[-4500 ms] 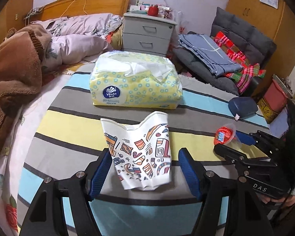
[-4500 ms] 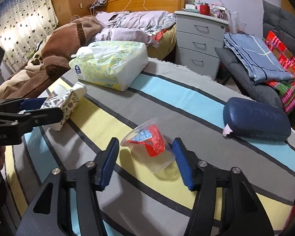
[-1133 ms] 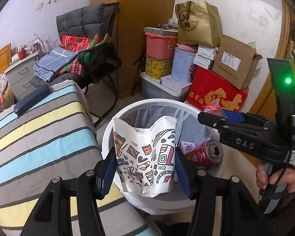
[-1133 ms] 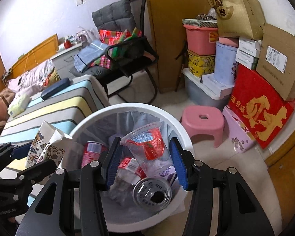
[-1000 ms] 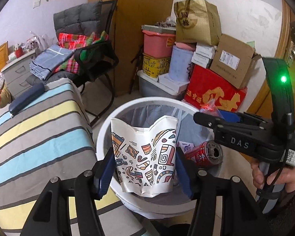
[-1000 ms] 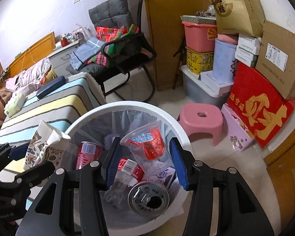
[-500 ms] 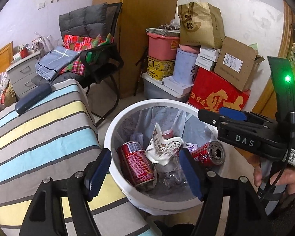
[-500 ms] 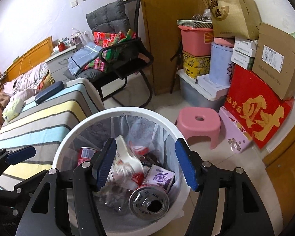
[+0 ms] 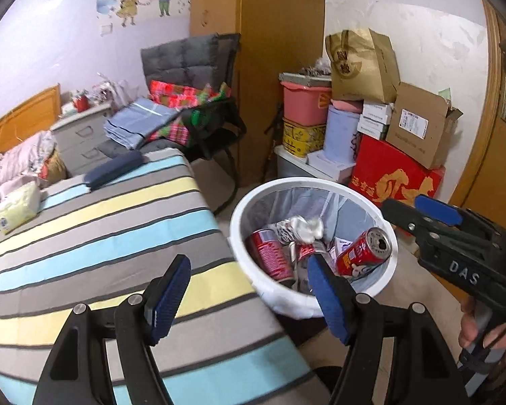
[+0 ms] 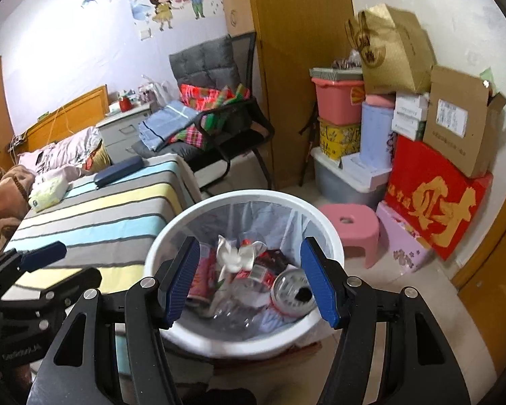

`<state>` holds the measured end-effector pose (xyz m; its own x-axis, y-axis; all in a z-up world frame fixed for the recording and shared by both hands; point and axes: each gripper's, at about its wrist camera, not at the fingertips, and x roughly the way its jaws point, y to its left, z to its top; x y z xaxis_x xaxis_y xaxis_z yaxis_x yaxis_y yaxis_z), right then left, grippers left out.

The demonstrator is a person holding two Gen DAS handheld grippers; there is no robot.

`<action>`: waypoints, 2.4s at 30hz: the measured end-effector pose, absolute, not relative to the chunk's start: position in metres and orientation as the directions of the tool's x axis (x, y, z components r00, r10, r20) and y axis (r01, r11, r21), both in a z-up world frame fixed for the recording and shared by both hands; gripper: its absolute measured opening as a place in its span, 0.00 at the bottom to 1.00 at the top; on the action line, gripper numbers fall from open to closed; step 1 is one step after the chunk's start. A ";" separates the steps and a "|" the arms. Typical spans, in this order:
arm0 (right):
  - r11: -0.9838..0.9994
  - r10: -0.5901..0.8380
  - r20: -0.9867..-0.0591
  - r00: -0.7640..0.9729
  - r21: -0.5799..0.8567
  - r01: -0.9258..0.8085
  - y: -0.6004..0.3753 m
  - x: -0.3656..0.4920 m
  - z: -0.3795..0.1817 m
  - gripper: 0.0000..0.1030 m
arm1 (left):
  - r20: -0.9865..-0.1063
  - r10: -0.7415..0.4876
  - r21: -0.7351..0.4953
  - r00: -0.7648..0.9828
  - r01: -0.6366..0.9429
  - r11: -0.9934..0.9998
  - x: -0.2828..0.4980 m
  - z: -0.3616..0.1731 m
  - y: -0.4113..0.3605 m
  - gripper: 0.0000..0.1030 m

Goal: Collect trash

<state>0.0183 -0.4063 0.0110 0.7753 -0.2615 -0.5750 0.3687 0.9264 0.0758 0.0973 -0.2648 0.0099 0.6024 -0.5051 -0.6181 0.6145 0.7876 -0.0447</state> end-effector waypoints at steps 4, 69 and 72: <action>0.928 -0.260 -0.539 0.801 0.089 0.361 -0.387 0.001 0.012 0.62 | -0.599 -0.513 -0.052 0.615 0.609 0.791 0.077 0.010 -0.244 0.69; 0.907 -0.346 -0.456 0.820 0.063 0.417 -0.317 -0.053 0.000 0.62 | -0.528 -0.398 0.023 0.750 0.481 0.876 0.005 0.007 -0.176 0.69; 0.907 -0.346 -0.455 0.821 0.063 0.417 -0.317 -0.053 0.000 0.62 | -0.529 -0.397 0.023 0.750 0.481 0.877 0.005 0.007 -0.176 0.69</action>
